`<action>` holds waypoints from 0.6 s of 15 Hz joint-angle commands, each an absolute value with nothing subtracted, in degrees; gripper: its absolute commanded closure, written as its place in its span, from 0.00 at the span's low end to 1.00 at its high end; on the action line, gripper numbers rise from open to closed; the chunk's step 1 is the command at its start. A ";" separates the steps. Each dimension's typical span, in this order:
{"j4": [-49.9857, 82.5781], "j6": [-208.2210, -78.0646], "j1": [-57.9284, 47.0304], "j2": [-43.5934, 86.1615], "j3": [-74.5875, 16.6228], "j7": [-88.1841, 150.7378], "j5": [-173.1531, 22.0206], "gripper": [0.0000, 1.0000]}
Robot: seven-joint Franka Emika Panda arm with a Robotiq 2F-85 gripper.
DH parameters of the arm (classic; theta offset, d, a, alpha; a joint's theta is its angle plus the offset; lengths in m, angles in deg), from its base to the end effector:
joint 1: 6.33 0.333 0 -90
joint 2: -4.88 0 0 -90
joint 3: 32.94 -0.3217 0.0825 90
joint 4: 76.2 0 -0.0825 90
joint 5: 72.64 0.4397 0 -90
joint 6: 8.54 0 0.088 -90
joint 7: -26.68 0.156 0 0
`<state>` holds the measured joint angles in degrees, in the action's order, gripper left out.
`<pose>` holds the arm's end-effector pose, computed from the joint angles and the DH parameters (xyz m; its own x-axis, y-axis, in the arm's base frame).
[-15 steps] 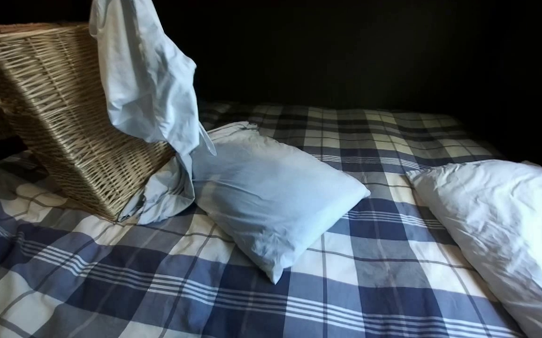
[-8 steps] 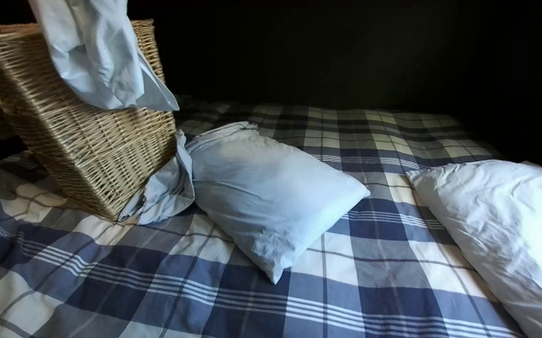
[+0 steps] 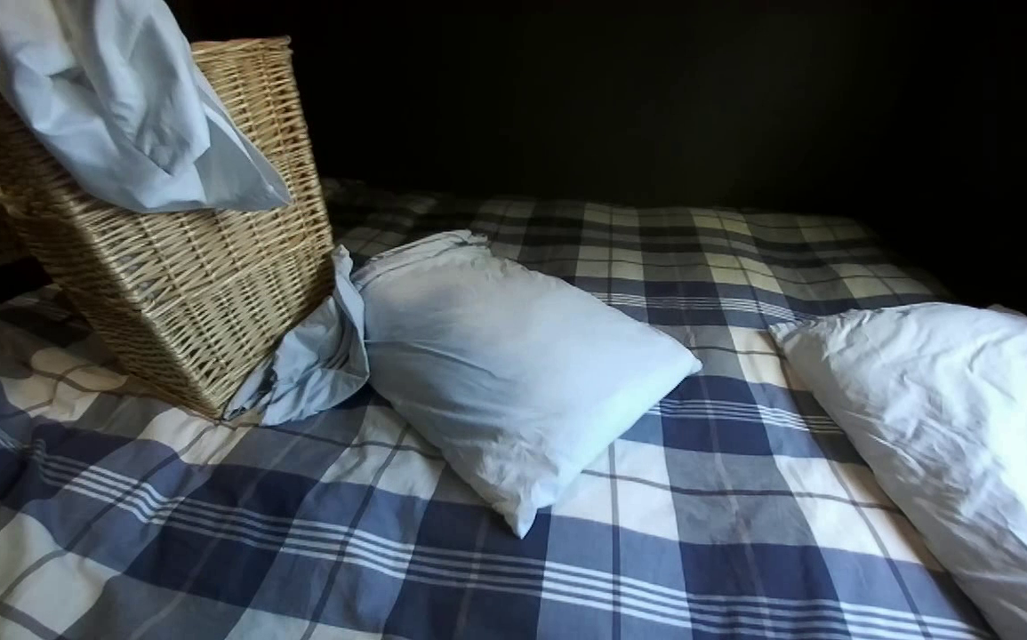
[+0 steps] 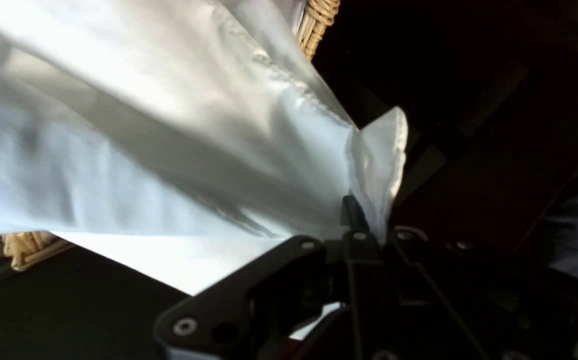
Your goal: Put the white pillow case onto the basket
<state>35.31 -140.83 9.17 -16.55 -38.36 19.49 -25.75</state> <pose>0.5145 0.2503 0.7033 0.8231 -0.1003 0.5590 0.3524 -0.6818 -0.6411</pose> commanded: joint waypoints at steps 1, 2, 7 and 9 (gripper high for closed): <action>34.54 -143.00 10.33 -11.58 -39.48 12.37 -21.83 0.99; 34.73 -143.97 10.35 -10.46 -40.19 10.65 -21.61 0.99; 35.22 -152.75 10.32 -5.17 -44.06 4.88 -24.89 0.99; 35.38 -154.30 10.36 -3.53 -45.25 3.62 -27.83 0.99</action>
